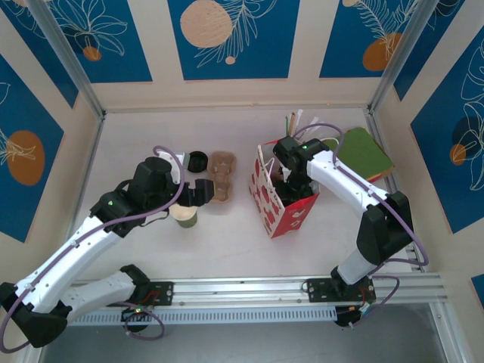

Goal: Pack the takeout coffee

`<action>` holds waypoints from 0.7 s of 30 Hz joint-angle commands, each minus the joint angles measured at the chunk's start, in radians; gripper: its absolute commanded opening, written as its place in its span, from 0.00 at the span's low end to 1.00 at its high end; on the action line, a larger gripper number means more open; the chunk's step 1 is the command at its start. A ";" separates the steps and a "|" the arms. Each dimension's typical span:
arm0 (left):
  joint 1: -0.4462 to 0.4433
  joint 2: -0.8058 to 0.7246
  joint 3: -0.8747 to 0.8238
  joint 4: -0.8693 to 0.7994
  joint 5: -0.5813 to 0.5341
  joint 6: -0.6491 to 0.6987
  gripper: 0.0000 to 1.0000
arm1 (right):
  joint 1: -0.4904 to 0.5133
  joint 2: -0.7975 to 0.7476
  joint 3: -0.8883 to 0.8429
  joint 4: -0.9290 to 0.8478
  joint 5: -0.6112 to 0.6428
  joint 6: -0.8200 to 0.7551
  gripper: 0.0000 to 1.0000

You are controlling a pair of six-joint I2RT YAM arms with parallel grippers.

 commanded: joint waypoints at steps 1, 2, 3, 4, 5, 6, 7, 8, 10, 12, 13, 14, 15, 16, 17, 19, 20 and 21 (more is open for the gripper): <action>0.011 -0.011 -0.006 -0.008 0.005 0.003 1.00 | -0.004 0.040 -0.043 0.045 -0.013 -0.010 0.65; 0.011 -0.010 -0.006 -0.008 0.005 0.002 1.00 | -0.004 0.041 -0.043 0.045 -0.013 -0.010 0.65; 0.011 -0.009 -0.005 -0.007 0.007 0.002 1.00 | -0.004 0.040 -0.044 0.045 -0.013 -0.009 0.65; 0.012 -0.009 -0.006 -0.007 0.007 0.001 1.00 | -0.004 0.041 -0.045 0.045 -0.013 -0.011 0.65; 0.011 -0.009 -0.005 -0.007 0.007 0.001 1.00 | -0.004 0.041 -0.045 0.045 -0.013 -0.010 0.65; 0.011 -0.009 -0.006 -0.007 0.007 0.001 1.00 | -0.005 0.041 -0.044 0.047 -0.013 -0.011 0.65; 0.011 -0.009 -0.005 -0.007 0.008 0.003 1.00 | -0.004 0.041 -0.046 0.047 -0.013 -0.011 0.65; 0.011 -0.009 -0.006 -0.007 0.009 0.001 1.00 | -0.003 0.041 -0.047 0.049 -0.013 -0.009 0.65; 0.012 -0.009 -0.008 -0.006 0.008 0.000 1.00 | -0.004 0.041 -0.048 0.051 -0.015 -0.009 0.65; 0.011 -0.007 -0.008 -0.005 0.008 0.000 1.00 | -0.004 0.040 -0.050 0.055 -0.016 -0.009 0.65; 0.012 -0.006 -0.007 -0.005 0.010 0.000 1.00 | -0.004 0.041 -0.052 0.057 -0.016 -0.008 0.65; 0.011 -0.004 -0.005 -0.005 0.010 0.000 1.00 | -0.003 0.041 -0.055 0.059 -0.016 -0.008 0.65; 0.011 -0.002 -0.002 -0.007 0.010 0.001 1.00 | -0.004 0.041 -0.059 0.062 -0.018 -0.008 0.65; 0.012 -0.001 0.000 -0.007 0.010 0.002 1.00 | -0.004 0.040 -0.063 0.066 -0.021 -0.008 0.65; 0.012 -0.001 0.001 -0.007 0.010 0.001 1.00 | -0.003 0.041 -0.068 0.069 -0.023 -0.006 0.65; 0.011 -0.001 0.001 -0.005 0.010 0.001 1.00 | -0.004 0.041 -0.078 0.075 -0.026 -0.005 0.65; 0.011 0.001 0.001 -0.004 0.010 0.001 1.00 | -0.003 0.041 -0.082 0.078 -0.027 -0.003 0.65; 0.012 0.002 0.003 -0.004 0.011 0.000 1.00 | -0.003 0.040 -0.086 0.081 -0.029 -0.002 0.65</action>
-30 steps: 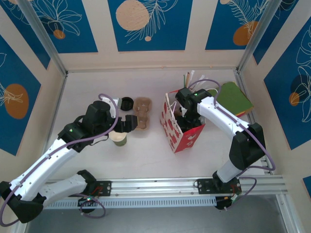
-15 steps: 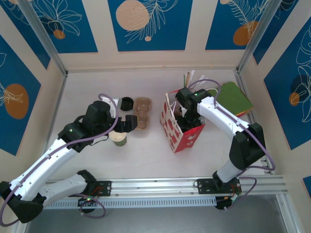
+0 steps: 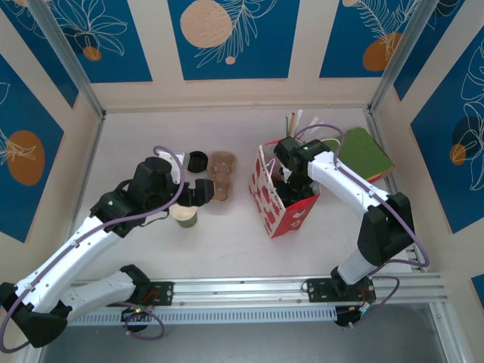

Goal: Pack the takeout coffee

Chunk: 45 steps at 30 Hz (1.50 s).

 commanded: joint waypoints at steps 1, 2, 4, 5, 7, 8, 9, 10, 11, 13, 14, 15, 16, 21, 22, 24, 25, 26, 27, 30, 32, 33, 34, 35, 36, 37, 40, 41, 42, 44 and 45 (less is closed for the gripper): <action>0.011 0.004 0.002 -0.004 0.013 0.000 1.00 | 0.000 0.052 -0.069 0.073 -0.023 -0.002 0.65; 0.012 0.003 0.004 -0.004 0.012 0.000 1.00 | -0.001 0.053 -0.069 0.073 -0.023 -0.002 0.65; 0.011 0.003 0.004 -0.004 0.013 -0.002 1.00 | -0.001 0.055 -0.065 0.072 -0.023 -0.002 0.65; 0.011 0.004 0.005 -0.004 0.013 -0.002 1.00 | -0.001 0.055 -0.062 0.070 -0.022 -0.003 0.65; 0.011 0.003 0.004 -0.004 0.013 -0.003 1.00 | 0.000 0.053 -0.054 0.066 -0.018 -0.006 0.65; 0.011 0.002 0.004 -0.004 0.014 -0.004 1.00 | -0.001 0.053 -0.050 0.064 -0.015 -0.008 0.65; 0.012 0.002 0.002 -0.004 0.014 -0.006 1.00 | -0.001 0.055 -0.049 0.063 -0.015 -0.010 0.65; 0.012 0.003 0.002 -0.004 0.016 -0.006 1.00 | 0.000 0.056 -0.047 0.062 -0.016 -0.011 0.65; 0.011 0.002 0.003 -0.004 0.017 -0.006 1.00 | -0.001 0.057 -0.048 0.060 -0.015 -0.011 0.65; 0.011 0.002 0.004 -0.005 0.015 -0.006 1.00 | 0.000 0.058 -0.048 0.061 -0.016 -0.013 0.65; 0.011 0.001 0.003 -0.005 0.014 -0.006 1.00 | -0.001 0.058 -0.046 0.060 -0.016 -0.013 0.65; 0.012 -0.001 0.002 -0.005 0.013 -0.007 1.00 | -0.001 0.058 -0.043 0.058 -0.015 -0.014 0.65; 0.011 -0.001 0.001 -0.005 0.013 -0.007 1.00 | -0.001 0.058 -0.041 0.057 -0.015 -0.014 0.65; 0.011 0.000 -0.003 -0.001 0.015 -0.008 1.00 | -0.001 0.064 -0.029 0.054 -0.013 -0.019 0.65; 0.011 0.001 -0.002 -0.001 0.014 -0.008 1.00 | 0.000 0.065 -0.029 0.054 -0.013 -0.019 0.65; 0.011 0.002 -0.001 -0.001 0.014 -0.007 1.00 | 0.000 0.068 -0.030 0.055 -0.014 -0.019 0.65; 0.012 0.000 -0.001 -0.002 0.014 -0.007 1.00 | -0.001 0.069 -0.029 0.055 -0.015 -0.019 0.65; 0.012 0.001 0.000 -0.004 0.014 -0.006 1.00 | -0.001 0.070 -0.029 0.055 -0.015 -0.019 0.65; 0.012 -0.002 -0.003 -0.004 0.014 -0.007 1.00 | 0.000 0.070 -0.029 0.055 -0.015 -0.018 0.65; 0.011 -0.002 -0.005 -0.004 0.013 -0.007 1.00 | -0.001 0.070 -0.029 0.055 -0.016 -0.018 0.65; 0.011 -0.002 -0.005 -0.004 0.013 -0.005 1.00 | -0.001 0.070 -0.027 0.054 -0.015 -0.017 0.65; 0.011 -0.002 -0.006 -0.002 0.013 -0.006 1.00 | -0.001 0.070 -0.027 0.054 -0.015 -0.016 0.65; 0.011 0.001 -0.003 -0.002 0.014 -0.005 1.00 | -0.001 0.070 -0.027 0.054 -0.016 -0.017 0.65; 0.011 0.002 -0.002 -0.002 0.014 -0.003 1.00 | -0.001 0.070 -0.028 0.055 -0.014 -0.015 0.65; 0.011 0.004 -0.001 -0.002 0.014 -0.002 1.00 | -0.001 0.070 -0.029 0.056 -0.016 -0.015 0.65; 0.011 0.004 -0.001 -0.002 0.014 -0.002 1.00 | -0.001 0.070 -0.029 0.057 -0.017 -0.014 0.65; 0.011 0.004 0.001 -0.004 0.016 -0.002 1.00 | -0.001 0.073 -0.030 0.060 -0.019 -0.014 0.65; 0.012 0.004 0.000 -0.004 0.014 -0.002 1.00 | -0.001 0.075 -0.031 0.061 -0.019 -0.015 0.65; 0.011 0.005 0.001 -0.004 0.015 -0.001 1.00 | -0.001 0.076 -0.030 0.061 -0.017 -0.015 0.65; 0.012 0.003 0.001 -0.005 0.014 0.000 1.00 | -0.001 0.079 -0.028 0.062 -0.016 -0.017 0.65; 0.012 0.004 0.002 -0.005 0.014 0.000 1.00 | -0.001 0.082 -0.025 0.061 -0.017 -0.017 0.65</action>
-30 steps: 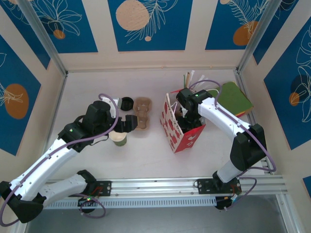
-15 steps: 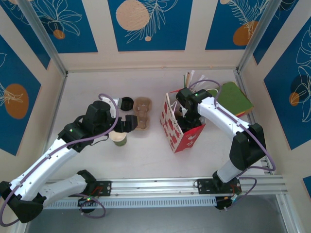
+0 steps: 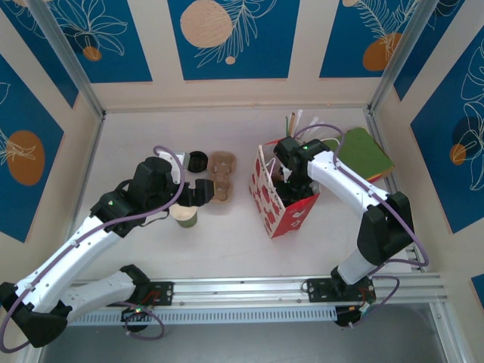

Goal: Pack the takeout coffee

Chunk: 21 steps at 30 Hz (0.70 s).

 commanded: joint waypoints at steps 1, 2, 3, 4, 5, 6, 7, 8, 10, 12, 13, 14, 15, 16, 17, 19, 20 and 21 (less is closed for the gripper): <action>0.011 0.004 0.003 -0.005 0.012 0.001 1.00 | -0.001 0.074 -0.033 0.069 -0.017 -0.017 0.65; 0.011 0.003 0.003 -0.005 0.012 0.002 1.00 | -0.001 0.077 -0.031 0.070 -0.017 -0.017 0.65; 0.012 0.004 0.002 -0.004 0.012 0.002 1.00 | 0.000 0.079 -0.028 0.069 -0.017 -0.017 0.65; 0.011 0.003 0.002 -0.004 0.012 0.003 1.00 | -0.001 0.080 -0.028 0.070 -0.017 -0.018 0.65; 0.010 0.003 0.003 -0.004 0.011 0.004 1.00 | 0.000 0.083 -0.027 0.070 -0.016 -0.019 0.65; 0.011 0.005 0.004 -0.004 0.012 0.003 1.00 | -0.001 0.085 -0.025 0.070 -0.016 -0.020 0.65; 0.011 0.006 0.004 -0.005 0.011 0.003 1.00 | -0.002 0.088 -0.026 0.071 -0.015 -0.021 0.65; 0.011 0.006 0.004 -0.005 0.011 0.005 1.00 | -0.002 0.090 -0.027 0.072 -0.014 -0.023 0.65; 0.011 0.004 0.003 -0.005 0.009 0.006 1.00 | -0.004 0.091 -0.029 0.073 -0.014 -0.022 0.65; 0.011 0.006 0.002 -0.006 0.009 0.006 1.00 | -0.004 0.093 -0.028 0.073 -0.013 -0.024 0.65; 0.010 0.006 0.002 -0.005 0.009 0.006 1.00 | -0.004 0.094 -0.027 0.074 -0.014 -0.024 0.65; 0.011 0.005 0.002 -0.005 0.009 0.006 1.00 | -0.003 0.094 -0.027 0.075 -0.014 -0.024 0.65; 0.010 0.006 0.000 -0.005 0.010 0.006 1.00 | -0.005 0.095 -0.029 0.074 -0.013 -0.025 0.65; 0.012 0.008 0.001 -0.004 0.009 0.006 1.00 | -0.005 0.095 -0.029 0.073 -0.012 -0.024 0.65; 0.011 0.008 0.000 -0.004 0.009 0.007 1.00 | -0.006 0.096 -0.029 0.073 -0.013 -0.024 0.65; 0.011 0.007 0.000 -0.004 0.010 0.007 1.00 | -0.006 0.094 -0.028 0.070 -0.013 -0.023 0.65; 0.011 0.008 0.001 -0.004 0.009 0.008 1.00 | -0.006 0.092 -0.026 0.068 -0.011 -0.024 0.65; 0.011 0.008 0.000 -0.002 0.009 0.009 1.00 | -0.006 0.089 -0.024 0.066 -0.010 -0.025 0.65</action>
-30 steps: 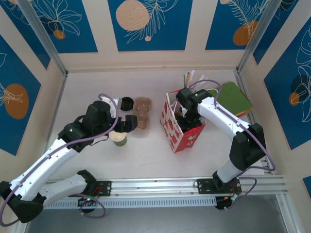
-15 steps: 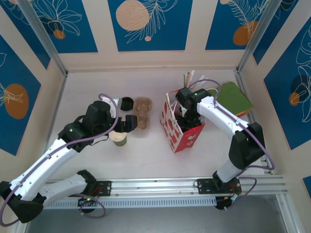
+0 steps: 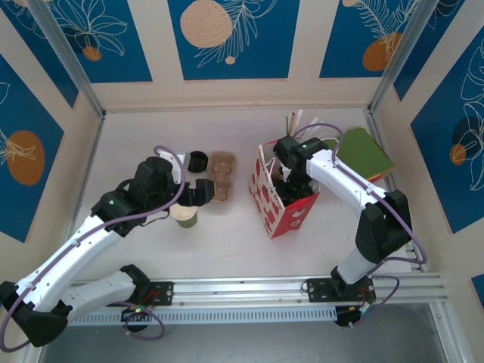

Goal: Pack the takeout coffee

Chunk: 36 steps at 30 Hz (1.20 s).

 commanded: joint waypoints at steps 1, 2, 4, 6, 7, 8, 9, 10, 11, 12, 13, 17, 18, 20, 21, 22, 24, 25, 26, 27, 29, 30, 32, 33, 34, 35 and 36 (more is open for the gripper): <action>0.011 0.003 0.001 -0.002 0.010 0.010 1.00 | -0.004 0.068 -0.038 0.077 -0.008 -0.019 0.65; 0.011 0.002 0.000 -0.002 0.010 0.010 1.00 | -0.003 0.068 -0.035 0.075 -0.007 -0.019 0.65; 0.011 0.004 0.001 -0.001 0.011 0.010 1.00 | -0.004 0.065 -0.028 0.071 -0.005 -0.019 0.65; 0.011 0.003 -0.001 -0.001 0.011 0.010 1.00 | -0.004 0.066 -0.025 0.069 -0.004 -0.020 0.65; 0.011 0.006 0.000 0.001 0.013 0.010 1.00 | -0.004 0.066 -0.025 0.068 -0.005 -0.020 0.65; 0.012 0.005 -0.001 0.001 0.013 0.010 1.00 | -0.004 0.066 -0.027 0.068 -0.004 -0.020 0.65; 0.011 0.006 -0.001 0.000 0.013 0.011 1.00 | -0.004 0.065 -0.028 0.068 -0.004 -0.020 0.65; 0.011 0.004 0.000 -0.001 0.013 0.011 1.00 | -0.004 0.066 -0.029 0.069 -0.004 -0.020 0.65; 0.011 0.004 0.000 0.000 0.013 0.011 1.00 | -0.004 0.066 -0.031 0.070 -0.005 -0.020 0.65; 0.011 0.003 -0.001 -0.002 0.013 0.011 1.00 | -0.004 0.065 -0.031 0.070 -0.005 -0.020 0.65; 0.012 0.003 -0.002 -0.003 0.011 0.012 1.00 | -0.004 0.066 -0.031 0.069 -0.005 -0.019 0.65; 0.012 0.002 -0.001 -0.002 0.011 0.012 1.00 | -0.004 0.063 -0.023 0.064 -0.005 -0.017 0.65; 0.011 0.002 0.000 -0.001 0.011 0.012 1.00 | -0.004 0.062 -0.022 0.064 -0.004 -0.017 0.65; 0.011 0.002 0.003 -0.002 0.013 0.012 1.00 | -0.004 0.059 -0.017 0.062 -0.004 -0.016 0.65; 0.011 0.003 0.004 -0.003 0.013 0.012 1.00 | -0.004 0.057 -0.016 0.060 -0.005 -0.016 0.65; 0.011 0.003 0.005 -0.004 0.013 0.012 1.00 | -0.004 0.057 -0.015 0.059 -0.005 -0.016 0.65; 0.011 0.002 0.005 -0.005 0.013 0.012 1.00 | -0.004 0.054 -0.013 0.057 -0.005 -0.014 0.66; 0.012 0.002 0.004 -0.005 0.013 0.011 1.00 | -0.004 0.052 -0.011 0.055 -0.005 -0.014 0.66; 0.011 0.003 0.006 -0.005 0.013 0.010 1.00 | -0.004 0.051 -0.010 0.054 -0.005 -0.014 0.66; 0.011 0.002 0.004 -0.005 0.013 0.010 1.00 | -0.004 0.051 -0.007 0.052 -0.005 -0.013 0.66; 0.012 0.002 0.005 -0.004 0.014 0.010 1.00 | -0.005 0.049 -0.003 0.046 -0.005 -0.014 0.68; 0.011 0.002 0.004 -0.004 0.014 0.007 1.00 | -0.004 0.047 -0.002 0.044 -0.004 -0.014 0.69; 0.011 0.002 0.004 -0.002 0.015 0.007 1.00 | -0.004 0.043 0.002 0.040 -0.004 -0.014 0.69; 0.011 0.002 0.003 -0.002 0.014 0.006 1.00 | -0.004 0.042 0.004 0.038 -0.004 -0.014 0.69; 0.012 0.002 0.004 -0.001 0.016 0.005 1.00 | -0.003 0.041 0.008 0.035 -0.004 -0.012 0.70; 0.011 0.003 0.003 -0.001 0.016 0.005 1.00 | -0.003 0.039 0.009 0.032 -0.002 -0.012 0.71; 0.011 0.003 0.004 0.000 0.016 0.005 1.00 | -0.003 0.039 0.013 0.030 -0.002 -0.013 0.71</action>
